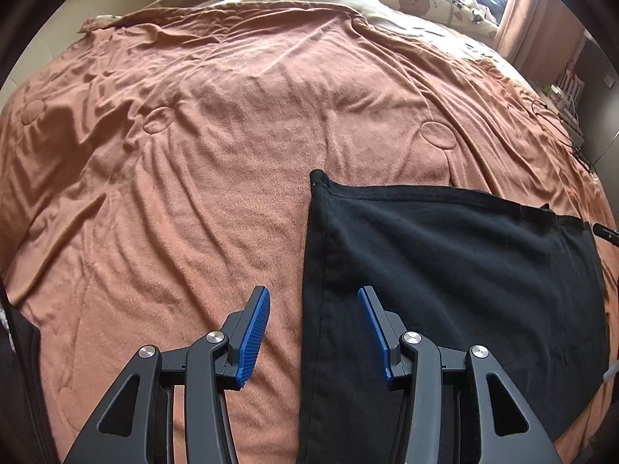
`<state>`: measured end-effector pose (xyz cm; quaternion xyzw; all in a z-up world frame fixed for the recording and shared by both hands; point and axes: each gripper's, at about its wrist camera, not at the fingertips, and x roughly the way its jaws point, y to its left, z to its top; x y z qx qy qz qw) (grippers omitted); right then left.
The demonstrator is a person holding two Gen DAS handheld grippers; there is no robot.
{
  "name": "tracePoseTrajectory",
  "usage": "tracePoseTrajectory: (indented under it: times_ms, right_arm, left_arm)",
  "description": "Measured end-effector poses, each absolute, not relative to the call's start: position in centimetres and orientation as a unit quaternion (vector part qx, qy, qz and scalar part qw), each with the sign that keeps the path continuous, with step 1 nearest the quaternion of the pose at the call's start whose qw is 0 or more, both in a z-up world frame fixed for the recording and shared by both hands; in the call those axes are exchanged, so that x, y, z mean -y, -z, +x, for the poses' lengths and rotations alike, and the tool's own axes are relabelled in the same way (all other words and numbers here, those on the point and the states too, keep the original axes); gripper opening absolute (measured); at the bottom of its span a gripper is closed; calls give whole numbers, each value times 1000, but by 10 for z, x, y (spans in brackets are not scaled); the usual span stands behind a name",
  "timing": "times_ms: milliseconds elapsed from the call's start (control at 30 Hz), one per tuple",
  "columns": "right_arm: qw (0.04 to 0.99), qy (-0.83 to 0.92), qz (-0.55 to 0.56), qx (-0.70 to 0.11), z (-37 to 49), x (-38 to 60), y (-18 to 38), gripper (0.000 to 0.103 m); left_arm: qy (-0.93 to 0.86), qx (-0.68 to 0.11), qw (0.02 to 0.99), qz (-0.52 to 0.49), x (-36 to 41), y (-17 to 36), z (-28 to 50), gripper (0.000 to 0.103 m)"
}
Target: Fold small clothes
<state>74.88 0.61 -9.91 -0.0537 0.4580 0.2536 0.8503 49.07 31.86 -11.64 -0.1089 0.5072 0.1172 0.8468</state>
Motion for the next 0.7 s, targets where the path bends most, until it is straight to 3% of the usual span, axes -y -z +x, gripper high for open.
tracePoseTrajectory:
  times_ms: [33, 67, 233, 400, 600, 700]
  right_arm:
    - [855, -252, -53, -451, 741, 1, 93, 59]
    - [859, -252, -54, -442, 731, 7, 87, 61]
    - [863, -255, -49, -433, 689, 34, 65, 62]
    - [870, -256, -38, -420, 645, 61, 42, 69]
    - [883, -256, -16, -393, 589, 99, 12, 69]
    - [887, -266, -21, -376, 559, 115, -2, 79]
  left_arm:
    - [-117, -506, 848, -109, -317, 114, 485, 52]
    - [-117, -504, 849, -109, -315, 110, 478, 54]
    - [-117, -494, 855, -105, -305, 92, 445, 66]
    - [-116, -477, 865, -108, -292, 68, 412, 67]
    - [-113, -450, 880, -107, -270, 34, 371, 72]
    - [-117, -427, 891, -100, -259, 16, 349, 80]
